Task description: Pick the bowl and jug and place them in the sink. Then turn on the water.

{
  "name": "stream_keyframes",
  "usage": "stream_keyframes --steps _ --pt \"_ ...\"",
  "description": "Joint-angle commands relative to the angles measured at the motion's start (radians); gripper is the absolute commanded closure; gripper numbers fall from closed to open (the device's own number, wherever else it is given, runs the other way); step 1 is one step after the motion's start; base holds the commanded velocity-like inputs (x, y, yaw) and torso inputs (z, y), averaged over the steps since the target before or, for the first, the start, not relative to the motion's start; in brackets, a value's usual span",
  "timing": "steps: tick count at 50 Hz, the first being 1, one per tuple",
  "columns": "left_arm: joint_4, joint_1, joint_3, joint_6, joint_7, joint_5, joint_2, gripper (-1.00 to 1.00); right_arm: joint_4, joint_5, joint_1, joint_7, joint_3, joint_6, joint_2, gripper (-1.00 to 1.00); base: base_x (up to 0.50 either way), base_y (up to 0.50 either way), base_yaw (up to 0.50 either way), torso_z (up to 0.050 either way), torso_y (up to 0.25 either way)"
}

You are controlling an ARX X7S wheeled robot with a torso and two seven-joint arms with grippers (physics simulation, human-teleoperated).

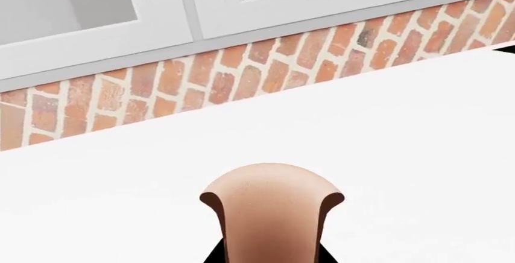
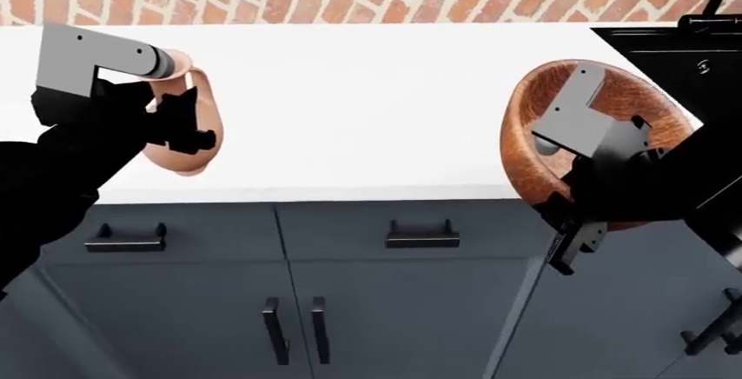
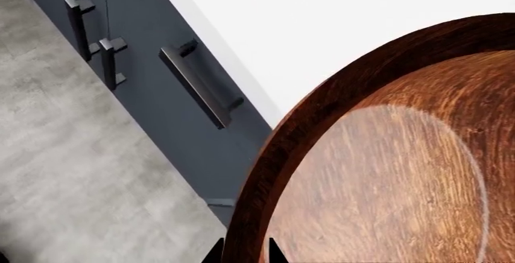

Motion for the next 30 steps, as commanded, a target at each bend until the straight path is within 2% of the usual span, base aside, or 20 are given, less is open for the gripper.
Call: stream_keyframes --steps 1,30 --pt "0.012 -0.021 -0.015 0.003 -0.010 0.012 -0.001 1.00 0.001 -0.012 -0.003 0.008 0.011 -0.010 0.003 1.00 -0.50 0.01 0.00 0.000 0.000" --pt "0.015 -0.025 -0.011 0.005 -0.010 0.009 -0.002 1.00 -0.002 -0.001 -0.006 0.015 0.009 -0.015 0.010 1.00 -0.50 0.01 0.00 0.001 0.002"
